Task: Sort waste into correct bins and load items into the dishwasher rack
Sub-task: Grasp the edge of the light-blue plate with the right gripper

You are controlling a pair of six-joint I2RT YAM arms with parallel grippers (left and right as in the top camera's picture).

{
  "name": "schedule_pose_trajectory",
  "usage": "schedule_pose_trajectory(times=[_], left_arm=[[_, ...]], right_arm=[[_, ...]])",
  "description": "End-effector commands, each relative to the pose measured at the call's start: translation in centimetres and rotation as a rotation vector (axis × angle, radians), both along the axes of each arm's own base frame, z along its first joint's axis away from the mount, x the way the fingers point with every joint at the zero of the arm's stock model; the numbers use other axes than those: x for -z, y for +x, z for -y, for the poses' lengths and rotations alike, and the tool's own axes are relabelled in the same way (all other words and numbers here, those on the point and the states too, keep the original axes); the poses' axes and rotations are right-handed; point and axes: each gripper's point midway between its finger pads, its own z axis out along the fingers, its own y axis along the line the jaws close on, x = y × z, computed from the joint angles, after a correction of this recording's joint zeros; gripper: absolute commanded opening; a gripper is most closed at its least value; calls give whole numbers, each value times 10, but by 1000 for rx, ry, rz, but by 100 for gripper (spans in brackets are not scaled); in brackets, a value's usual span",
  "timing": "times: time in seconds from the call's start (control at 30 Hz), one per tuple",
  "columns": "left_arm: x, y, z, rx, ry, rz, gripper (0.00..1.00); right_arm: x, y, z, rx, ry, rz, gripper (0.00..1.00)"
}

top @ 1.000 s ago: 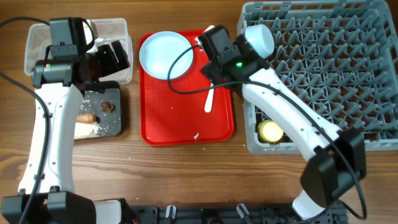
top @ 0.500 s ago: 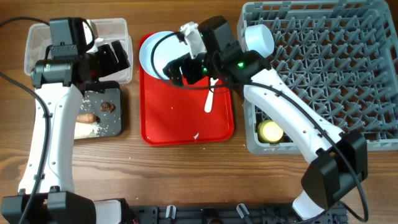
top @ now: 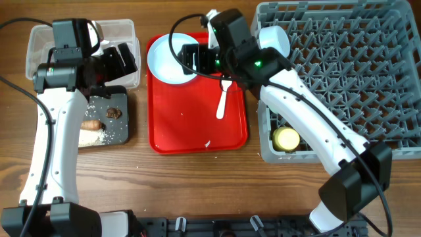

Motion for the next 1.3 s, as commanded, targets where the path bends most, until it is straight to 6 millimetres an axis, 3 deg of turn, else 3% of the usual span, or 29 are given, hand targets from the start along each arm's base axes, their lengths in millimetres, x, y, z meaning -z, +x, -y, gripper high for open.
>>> schedule_pose_trajectory(times=[0.0,0.13,0.3,0.43,0.6,0.77,0.87,1.27], left_arm=[[-4,2,-3,1,13,13,100],[-4,2,-3,1,13,13,100],[-4,2,-3,1,13,13,100],[-4,2,-3,1,13,13,100],[-4,2,-3,1,13,13,100],[-4,2,-3,1,13,13,100],[-4,2,-3,1,13,13,100],[-4,2,-3,1,13,13,100]], right_arm=[[4,21,14,97,-23,18,100],[48,30,15,110,-62,-69,100],[144,29,-4,97,-70,-276,100],[182,32,-24,94,16,-364,100],[198,41,-18,233,40,-406,98],[198,55,-7,298,-9,-327,86],[201,60,-2,308,-56,-277,73],[241,63,-1,337,-102,-282,55]])
